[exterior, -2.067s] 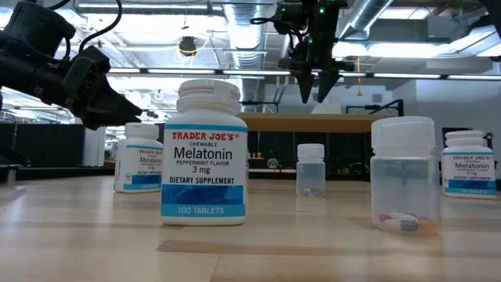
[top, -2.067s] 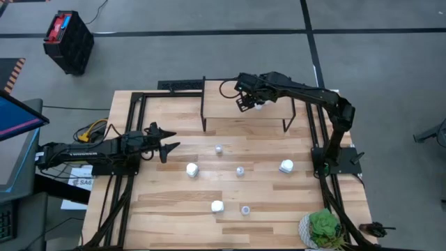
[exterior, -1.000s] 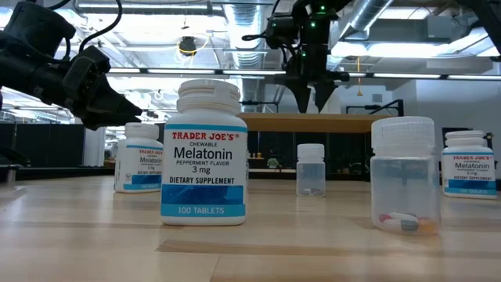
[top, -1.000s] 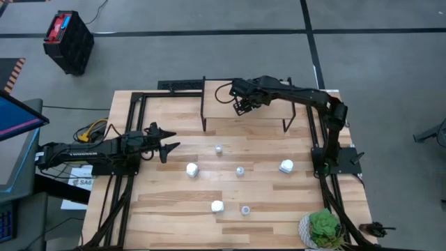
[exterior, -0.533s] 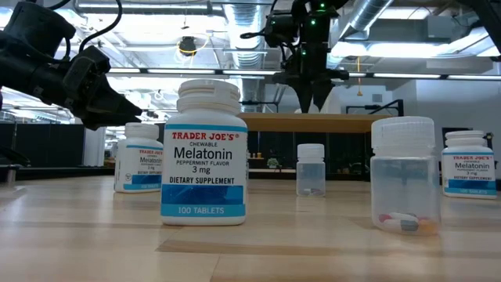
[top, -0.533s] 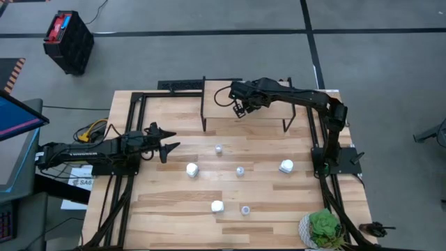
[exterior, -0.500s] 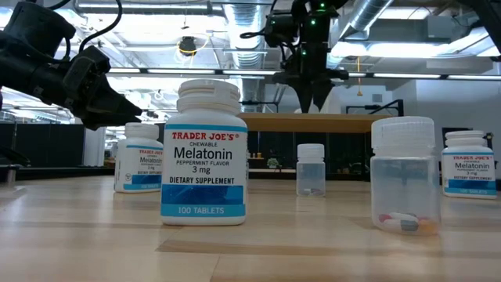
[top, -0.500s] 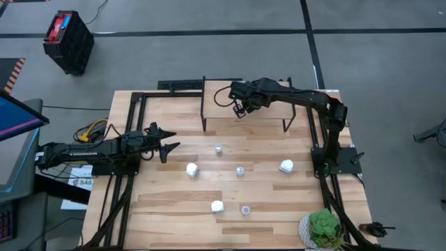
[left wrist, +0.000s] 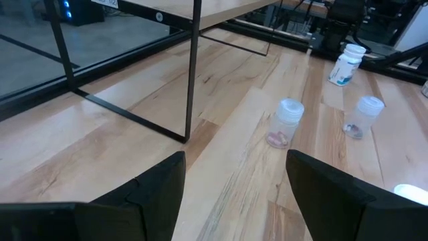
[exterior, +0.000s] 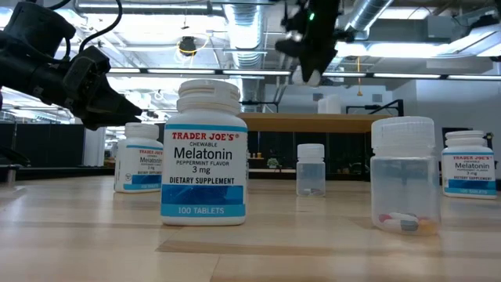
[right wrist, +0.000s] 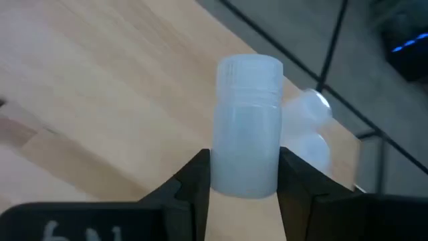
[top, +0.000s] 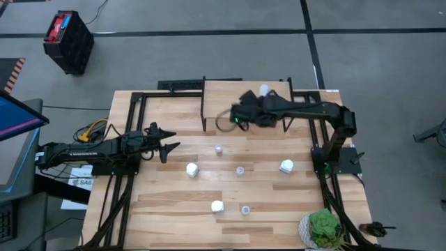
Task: Pick and place medicine bottles onto shelf by color
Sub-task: Put the white pill bottle on the shelf
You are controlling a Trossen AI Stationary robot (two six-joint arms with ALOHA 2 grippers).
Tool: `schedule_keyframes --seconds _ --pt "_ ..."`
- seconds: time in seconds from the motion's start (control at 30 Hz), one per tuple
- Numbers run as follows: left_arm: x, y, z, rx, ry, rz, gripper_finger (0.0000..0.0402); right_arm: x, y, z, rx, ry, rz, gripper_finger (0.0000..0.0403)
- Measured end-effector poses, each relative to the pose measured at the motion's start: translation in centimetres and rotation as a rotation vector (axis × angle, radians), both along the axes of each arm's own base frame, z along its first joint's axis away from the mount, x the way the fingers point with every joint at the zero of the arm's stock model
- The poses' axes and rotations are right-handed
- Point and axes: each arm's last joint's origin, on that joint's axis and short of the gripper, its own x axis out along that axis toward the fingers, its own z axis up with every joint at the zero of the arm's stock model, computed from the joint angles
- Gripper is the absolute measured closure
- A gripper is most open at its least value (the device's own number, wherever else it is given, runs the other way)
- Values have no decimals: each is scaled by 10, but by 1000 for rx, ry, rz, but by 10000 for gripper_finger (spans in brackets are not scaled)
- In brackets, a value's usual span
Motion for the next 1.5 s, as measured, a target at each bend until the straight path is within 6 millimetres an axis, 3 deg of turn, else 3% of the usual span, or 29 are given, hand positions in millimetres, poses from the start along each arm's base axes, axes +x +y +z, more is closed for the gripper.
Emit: schedule_keyframes --seconds 0.23,0.37,0.5,0.73,0.83,1.07,1.27,1.5 --pt "0 0 0 -1 0 0 155 -34 56 10 -183 -126 -112 261" --pt "0 0 0 -1 0 0 155 -51 84 -13 -282 -302 -107 264" --pt "0 0 0 -1 0 0 155 -63 96 -47 -394 -460 -116 258" --pt "0 0 0 -1 0 0 155 -57 94 -101 -542 -514 -80 258" --pt "0 0 0 -1 0 0 155 -49 94 -115 -633 -541 -44 259" --pt "0 0 0 6 2 -2 155 -31 75 -150 -652 -533 -119 253" --pt "0 0 0 9 3 -2 155 -26 63 -167 -654 -581 -181 259" --pt "0 0 0 9 3 -2 155 -26 54 -165 -661 -589 -215 246"
